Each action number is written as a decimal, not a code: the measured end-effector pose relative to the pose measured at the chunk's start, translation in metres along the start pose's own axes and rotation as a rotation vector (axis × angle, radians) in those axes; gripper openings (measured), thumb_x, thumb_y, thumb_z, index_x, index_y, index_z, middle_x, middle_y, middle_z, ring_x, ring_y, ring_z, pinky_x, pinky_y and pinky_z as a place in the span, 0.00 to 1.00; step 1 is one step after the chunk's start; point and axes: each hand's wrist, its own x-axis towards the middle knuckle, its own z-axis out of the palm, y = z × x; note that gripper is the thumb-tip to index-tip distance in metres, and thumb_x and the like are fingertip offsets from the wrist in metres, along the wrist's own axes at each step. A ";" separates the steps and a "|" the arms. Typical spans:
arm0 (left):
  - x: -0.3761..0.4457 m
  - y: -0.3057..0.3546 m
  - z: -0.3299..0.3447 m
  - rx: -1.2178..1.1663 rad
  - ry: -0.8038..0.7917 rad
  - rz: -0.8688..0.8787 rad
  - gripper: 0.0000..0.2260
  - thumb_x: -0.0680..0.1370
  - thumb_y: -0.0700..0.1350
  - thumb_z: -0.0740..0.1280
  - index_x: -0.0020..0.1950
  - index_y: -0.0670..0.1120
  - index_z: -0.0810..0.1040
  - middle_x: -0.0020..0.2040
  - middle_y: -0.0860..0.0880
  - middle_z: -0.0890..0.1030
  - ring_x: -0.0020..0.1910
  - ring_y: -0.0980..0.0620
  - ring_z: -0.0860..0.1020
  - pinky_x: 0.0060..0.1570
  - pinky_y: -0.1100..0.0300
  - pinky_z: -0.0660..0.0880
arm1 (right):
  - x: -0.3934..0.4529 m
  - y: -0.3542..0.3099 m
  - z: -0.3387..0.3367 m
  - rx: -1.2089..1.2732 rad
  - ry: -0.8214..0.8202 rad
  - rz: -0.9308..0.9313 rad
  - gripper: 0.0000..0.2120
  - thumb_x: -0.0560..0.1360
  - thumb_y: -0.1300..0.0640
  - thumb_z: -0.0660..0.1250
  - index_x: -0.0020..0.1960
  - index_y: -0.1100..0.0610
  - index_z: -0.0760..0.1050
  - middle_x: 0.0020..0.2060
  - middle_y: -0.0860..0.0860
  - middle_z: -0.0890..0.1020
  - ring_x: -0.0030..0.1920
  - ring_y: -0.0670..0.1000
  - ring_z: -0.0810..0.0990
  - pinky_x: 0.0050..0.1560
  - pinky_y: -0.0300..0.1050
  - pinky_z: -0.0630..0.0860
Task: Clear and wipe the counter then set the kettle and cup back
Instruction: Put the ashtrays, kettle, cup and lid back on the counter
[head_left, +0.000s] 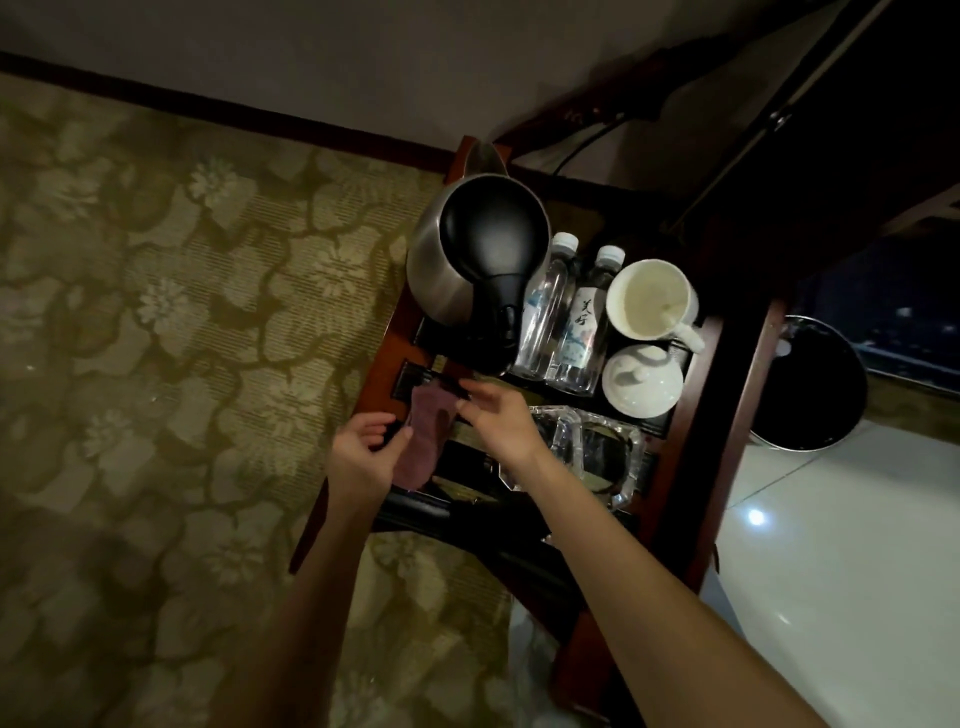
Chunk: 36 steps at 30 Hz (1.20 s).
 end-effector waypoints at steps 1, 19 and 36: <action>-0.004 0.010 0.001 -0.066 -0.034 0.004 0.08 0.73 0.41 0.73 0.49 0.42 0.79 0.44 0.45 0.81 0.45 0.49 0.78 0.46 0.58 0.75 | -0.007 -0.003 -0.007 0.007 -0.006 -0.005 0.17 0.77 0.63 0.65 0.66 0.63 0.73 0.61 0.57 0.78 0.64 0.53 0.75 0.62 0.38 0.72; -0.024 0.034 0.109 0.189 -0.317 -0.253 0.20 0.74 0.47 0.73 0.60 0.36 0.77 0.56 0.40 0.82 0.56 0.44 0.79 0.55 0.58 0.72 | -0.049 0.050 -0.109 -0.295 0.210 0.169 0.11 0.75 0.56 0.69 0.53 0.61 0.78 0.46 0.54 0.82 0.48 0.53 0.81 0.47 0.41 0.73; -0.038 0.054 0.084 -0.100 -0.261 -0.266 0.08 0.66 0.37 0.78 0.40 0.43 0.80 0.34 0.47 0.83 0.35 0.49 0.82 0.34 0.61 0.80 | -0.060 0.034 -0.131 -0.345 0.295 0.021 0.10 0.69 0.50 0.75 0.37 0.55 0.80 0.32 0.48 0.82 0.35 0.46 0.80 0.37 0.39 0.73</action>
